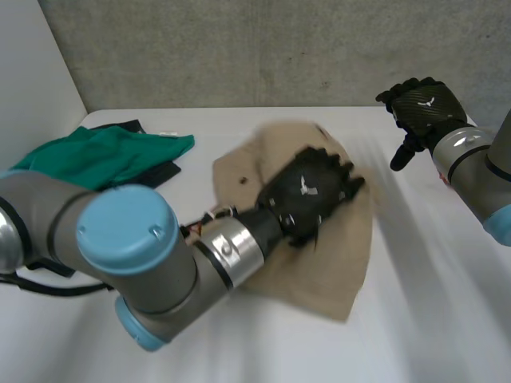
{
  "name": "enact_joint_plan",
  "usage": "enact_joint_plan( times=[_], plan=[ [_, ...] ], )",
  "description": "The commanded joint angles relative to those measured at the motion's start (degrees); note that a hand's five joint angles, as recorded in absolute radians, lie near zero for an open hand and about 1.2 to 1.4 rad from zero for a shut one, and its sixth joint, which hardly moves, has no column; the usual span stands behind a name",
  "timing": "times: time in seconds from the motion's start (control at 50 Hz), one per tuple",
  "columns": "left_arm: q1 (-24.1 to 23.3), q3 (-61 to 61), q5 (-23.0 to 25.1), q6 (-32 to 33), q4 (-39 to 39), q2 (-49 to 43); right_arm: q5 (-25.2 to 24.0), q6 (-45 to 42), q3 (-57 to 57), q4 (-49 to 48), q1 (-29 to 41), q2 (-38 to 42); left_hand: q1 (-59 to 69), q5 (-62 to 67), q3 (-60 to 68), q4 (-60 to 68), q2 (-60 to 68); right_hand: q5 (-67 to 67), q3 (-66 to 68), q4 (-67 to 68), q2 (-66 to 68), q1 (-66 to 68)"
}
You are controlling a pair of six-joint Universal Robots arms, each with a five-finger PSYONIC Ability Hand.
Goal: Fold the laundry.
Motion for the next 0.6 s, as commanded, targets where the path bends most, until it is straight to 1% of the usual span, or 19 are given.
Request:
enact_joint_plan(
  times=[0.02, 0.1, 0.14, 0.16, 0.2, 0.22, 0.24, 0.3, 0.32, 0.38, 0.4, 0.48, 0.56, 0.6],
  plan=[
    [3.6, -2.2, -3.7, 7.5, -1.0, 0.6, 0.5, 0.1, -0.6, 0.4, -0.4, 0.2, -17.2, -19.3, -20.9, -19.2, -19.3, -2.8, -1.8, -1.9, -1.8, -3.6],
    [5.1, -5.5, -5.9, 6.9, -0.9, 6.1, 0.2, 0.0, -0.6, 1.0, -0.1, -0.1, -17.2, -19.3, -20.9, -19.2, -19.3, -2.8, -1.8, -1.9, -1.8, -3.6],
    [6.2, -8.1, -6.9, 5.9, -0.3, 10.3, -0.4, -0.2, -0.7, 2.1, 0.1, -0.8, -17.2, -19.3, -20.9, -19.2, -19.3, -2.8, -1.8, -1.9, -1.8, -3.6],
    [6.9, -9.9, -7.9, 4.5, 0.0, 13.0, -1.4, -0.9, -0.7, 3.3, 0.4, -1.4, -17.2, -19.3, -20.9, -19.2, -19.3, -2.8, -1.8, -1.9, -1.8, -3.6],
    [7.5, -11.9, -9.2, 2.8, 0.0, 15.6, -2.9, -2.4, -0.7, 4.8, 0.7, -1.7, -17.2, -19.3, -20.9, -19.2, -19.3, -2.8, -1.8, -1.9, -1.8, -3.6],
    [7.7, -12.8, -10.0, 1.9, -0.1, 16.7, -3.8, -3.5, -0.7, 5.6, 0.8, -1.8, -17.2, -19.3, -20.9, -19.2, -19.3, -2.8, -1.8, -1.9, -1.8, -3.6],
    [8.1, -14.6, -11.7, -0.2, -0.4, 18.6, -5.7, -6.4, -0.6, 7.5, 0.9, -1.8, -17.2, -19.3, -20.9, -19.2, -19.3, -2.8, -1.8, -1.9, -1.8, -3.6],
    [8.4, -17.1, -14.6, -3.1, -1.6, 20.4, -8.9, -12.1, -0.3, 10.7, 1.0, -1.6, -17.2, -19.3, -20.9, -19.2, -19.3, -2.8, -1.8, -1.9, -1.8, -3.6],
    [8.4, -18.5, -16.5, -4.5, -3.2, 20.9, -10.8, -16.2, -0.4, 12.9, 1.0, -0.9, -17.2, -19.3, -20.9, -19.2, -19.3, -2.8, -1.8, -1.9, -1.8, -3.6],
    [8.5, -20.2, -18.6, -5.8, -6.7, 21.0, -12.4, -21.8, -0.7, 16.1, 1.0, 0.6, -17.0, -19.0, -20.7, -19.0, -19.1, -2.8, -1.8, -1.9, -1.8, -3.6],
    [8.5, -21.0, -20.0, -5.9, -9.4, 21.0, -12.5, -25.1, -1.0, 18.1, 1.0, 1.9, -17.2, -19.2, -20.9, -19.2, -19.3, -2.8, -1.8, -1.9, -1.8, -3.6],
    [8.5, -21.7, -22.8, -5.8, -15.7, 19.4, -11.6, -32.3, -2.1, 21.5, 1.5, 5.0, -17.2, -19.3, -20.9, -19.2, -19.3, -2.8, -1.8, -1.9, -1.8, -3.6],
    [9.0, -21.2, -24.5, -5.5, -19.1, 15.6, -10.0, -36.5, -3.0, 20.8, 1.7, 8.5, -17.2, -19.2, -20.9, -19.2, -19.3, -2.8, -1.8, -1.9, -1.8, -3.6],
    [9.2, -20.5, -24.8, -5.3, -19.1, 13.9, -10.0, -37.5, -3.6, 19.9, 1.7, 10.0, -15.5, -17.5, -19.2, -17.5, -17.6, -2.8, -1.8, -1.9, -1.8, -3.6]
  ],
)
